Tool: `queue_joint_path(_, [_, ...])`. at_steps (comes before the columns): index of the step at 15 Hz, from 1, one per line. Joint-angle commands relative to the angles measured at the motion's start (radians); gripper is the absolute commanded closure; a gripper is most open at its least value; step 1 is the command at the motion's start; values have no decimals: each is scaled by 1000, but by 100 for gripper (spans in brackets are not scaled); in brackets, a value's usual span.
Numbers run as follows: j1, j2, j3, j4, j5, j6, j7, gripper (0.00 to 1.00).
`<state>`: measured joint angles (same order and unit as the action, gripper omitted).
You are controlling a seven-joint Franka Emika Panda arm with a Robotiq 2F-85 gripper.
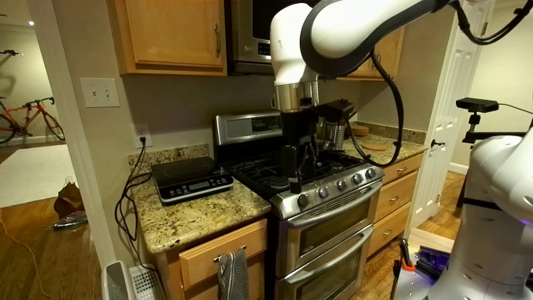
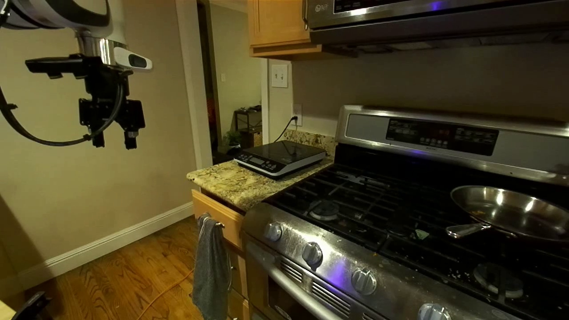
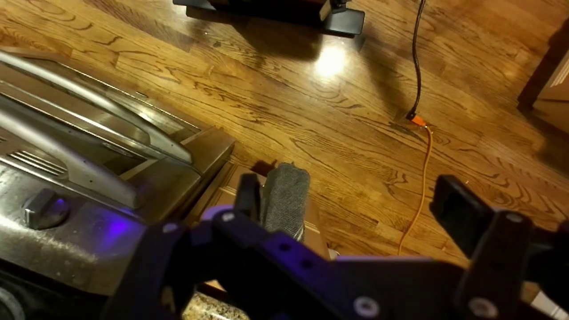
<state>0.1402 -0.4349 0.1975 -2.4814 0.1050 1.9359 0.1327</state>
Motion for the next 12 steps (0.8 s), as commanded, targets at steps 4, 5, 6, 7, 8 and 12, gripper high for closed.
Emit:
queue_joint_path(4, [8, 0, -7, 3, -3, -1, 3, 0])
queue_joint_path(5, [15, 10, -12, -3, 13, 23, -18, 0])
queue_joint_path(6, [13, 22, -7, -16, 7, 65, -15, 0])
queue_joint_path(7, [12, 36, -7, -26, 1, 101, -20, 0])
queue_joint_path(8, [11, 48, -6, -37, -5, 141, -26, 0])
queue_joint_path(12, [8, 176, -7, -72, -25, 360, -58, 0])
